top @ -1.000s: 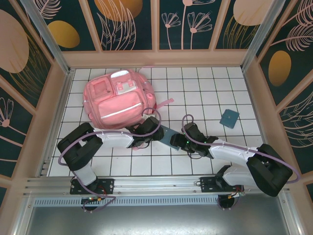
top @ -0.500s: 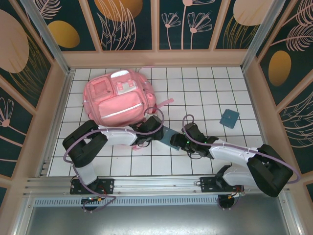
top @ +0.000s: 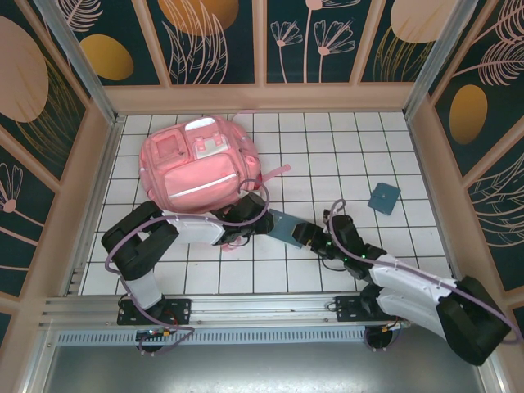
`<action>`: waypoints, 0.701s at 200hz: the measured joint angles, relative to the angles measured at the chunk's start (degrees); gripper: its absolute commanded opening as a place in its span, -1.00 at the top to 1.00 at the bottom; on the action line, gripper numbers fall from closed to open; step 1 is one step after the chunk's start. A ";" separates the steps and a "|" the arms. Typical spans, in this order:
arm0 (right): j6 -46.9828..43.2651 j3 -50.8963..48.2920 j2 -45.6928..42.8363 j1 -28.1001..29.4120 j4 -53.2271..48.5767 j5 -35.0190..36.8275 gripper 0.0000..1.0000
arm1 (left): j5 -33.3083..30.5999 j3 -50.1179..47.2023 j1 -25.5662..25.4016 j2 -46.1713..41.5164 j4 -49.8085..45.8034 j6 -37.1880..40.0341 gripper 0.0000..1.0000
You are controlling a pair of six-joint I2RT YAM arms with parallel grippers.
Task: Pack the student bag
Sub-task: Pick up the book from the center of the table.
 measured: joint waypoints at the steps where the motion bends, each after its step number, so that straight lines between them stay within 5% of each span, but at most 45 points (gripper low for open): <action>1: 0.02 -0.09 -0.20 -0.15 0.09 -0.15 -0.34 | 0.02 -0.02 0.00 0.00 0.04 -0.07 0.26; 62: 0.39 -0.46 2.82 -3.63 7.85 -6.19 -0.31 | 4.20 -0.79 0.20 -0.09 2.99 -2.08 0.27; 102: 1.36 -0.42 9.11 -3.65 11.08 -8.07 0.01 | 5.60 -1.01 0.22 -0.31 2.89 -2.67 0.25; 140: 1.14 -0.42 5.31 -3.72 8.98 -7.23 0.37 | 5.22 -1.01 -0.15 -2.60 -0.98 -2.34 0.19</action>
